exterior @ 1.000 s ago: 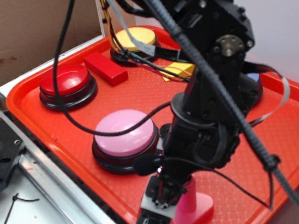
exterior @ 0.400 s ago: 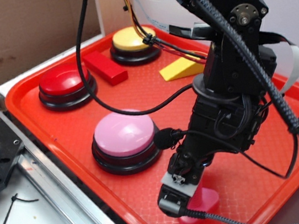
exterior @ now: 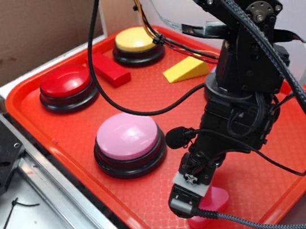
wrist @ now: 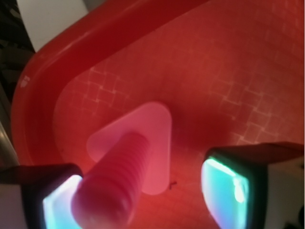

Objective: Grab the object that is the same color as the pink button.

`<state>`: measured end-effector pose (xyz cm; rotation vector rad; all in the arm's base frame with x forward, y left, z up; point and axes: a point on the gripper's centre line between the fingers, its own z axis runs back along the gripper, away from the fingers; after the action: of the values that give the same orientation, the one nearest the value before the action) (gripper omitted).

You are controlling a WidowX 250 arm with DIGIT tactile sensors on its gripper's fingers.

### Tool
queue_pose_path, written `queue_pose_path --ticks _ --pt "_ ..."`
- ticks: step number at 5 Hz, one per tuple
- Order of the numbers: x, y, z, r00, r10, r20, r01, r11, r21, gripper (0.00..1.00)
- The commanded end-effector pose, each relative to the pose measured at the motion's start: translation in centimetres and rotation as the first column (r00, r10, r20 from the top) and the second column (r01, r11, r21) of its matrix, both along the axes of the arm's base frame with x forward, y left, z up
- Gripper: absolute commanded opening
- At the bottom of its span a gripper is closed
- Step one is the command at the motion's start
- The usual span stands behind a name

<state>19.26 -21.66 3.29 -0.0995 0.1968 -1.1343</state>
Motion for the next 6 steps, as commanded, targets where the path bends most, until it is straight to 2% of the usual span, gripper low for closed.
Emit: queue_pose_path --ticks 1,2,3,4,5,6 --pt "0.2 0.4 0.9 0.999 0.025 0.043 -0.023 0.999 -0.028 0.00" --pt "0.4 0.9 1.4 0.996 0.065 0.065 -0.065 0.998 -0.002 0.00" --pt "0.6 1.5 2.7 0.984 0.139 0.114 -0.144 0.989 0.044 0.00" --pt "0.6 3.1 7.6 0.880 0.352 0.317 -0.409 0.903 0.133 0.00" --pt "-2.1 2.9 12.5 0.722 0.552 0.418 -0.632 0.772 0.072 0.00" --pt "-4.5 3.3 17.6 0.557 0.797 0.235 -0.807 0.586 -0.074 0.00"
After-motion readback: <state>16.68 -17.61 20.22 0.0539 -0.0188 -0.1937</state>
